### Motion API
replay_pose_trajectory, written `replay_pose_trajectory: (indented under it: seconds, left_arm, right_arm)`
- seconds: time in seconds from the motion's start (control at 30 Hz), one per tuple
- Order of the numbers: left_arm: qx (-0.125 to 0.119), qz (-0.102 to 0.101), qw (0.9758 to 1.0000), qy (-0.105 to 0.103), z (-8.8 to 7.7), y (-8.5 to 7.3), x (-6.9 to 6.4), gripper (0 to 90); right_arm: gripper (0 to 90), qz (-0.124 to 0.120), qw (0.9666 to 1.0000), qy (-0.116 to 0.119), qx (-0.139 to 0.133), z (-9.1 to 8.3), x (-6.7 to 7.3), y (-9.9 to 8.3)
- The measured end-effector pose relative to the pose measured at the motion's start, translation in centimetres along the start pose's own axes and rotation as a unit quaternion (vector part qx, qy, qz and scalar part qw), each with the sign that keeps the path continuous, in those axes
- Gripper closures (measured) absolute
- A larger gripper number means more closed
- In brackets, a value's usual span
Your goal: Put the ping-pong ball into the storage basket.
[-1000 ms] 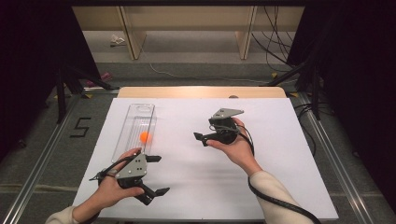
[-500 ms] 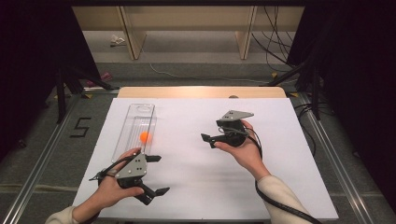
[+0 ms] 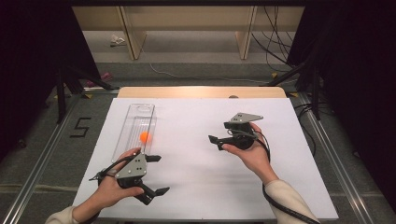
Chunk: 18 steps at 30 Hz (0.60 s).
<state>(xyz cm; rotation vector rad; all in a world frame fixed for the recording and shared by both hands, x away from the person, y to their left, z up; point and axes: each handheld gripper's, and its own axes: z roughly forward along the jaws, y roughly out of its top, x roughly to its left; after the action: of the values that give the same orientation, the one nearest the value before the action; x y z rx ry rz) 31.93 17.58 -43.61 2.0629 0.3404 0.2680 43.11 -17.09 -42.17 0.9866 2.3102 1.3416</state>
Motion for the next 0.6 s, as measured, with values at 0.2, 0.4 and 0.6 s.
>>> replay_pose_trajectory:
  seconds: [0.2, 0.4, 0.6]
  left_arm:
    - [0.000, 0.000, 1.0000, 0.001, 0.0, 0.0, 0.0, 0.0]
    - [-0.001, -0.001, 1.0000, 0.001, 0.0, 0.0, 0.0, 0.0]
    - [-0.001, -0.001, 1.0000, 0.001, 0.0, 0.0, 0.0, 0.0]
  right_arm:
    - [16.4, 0.004, 1.0000, -0.003, 0.000, -0.8, -0.1, -0.5]
    - [16.4, 0.009, 0.9999, -0.008, -0.001, -1.7, -0.3, -1.0]
    - [16.4, 0.013, 0.9998, -0.012, -0.001, -2.5, -0.5, -1.6]
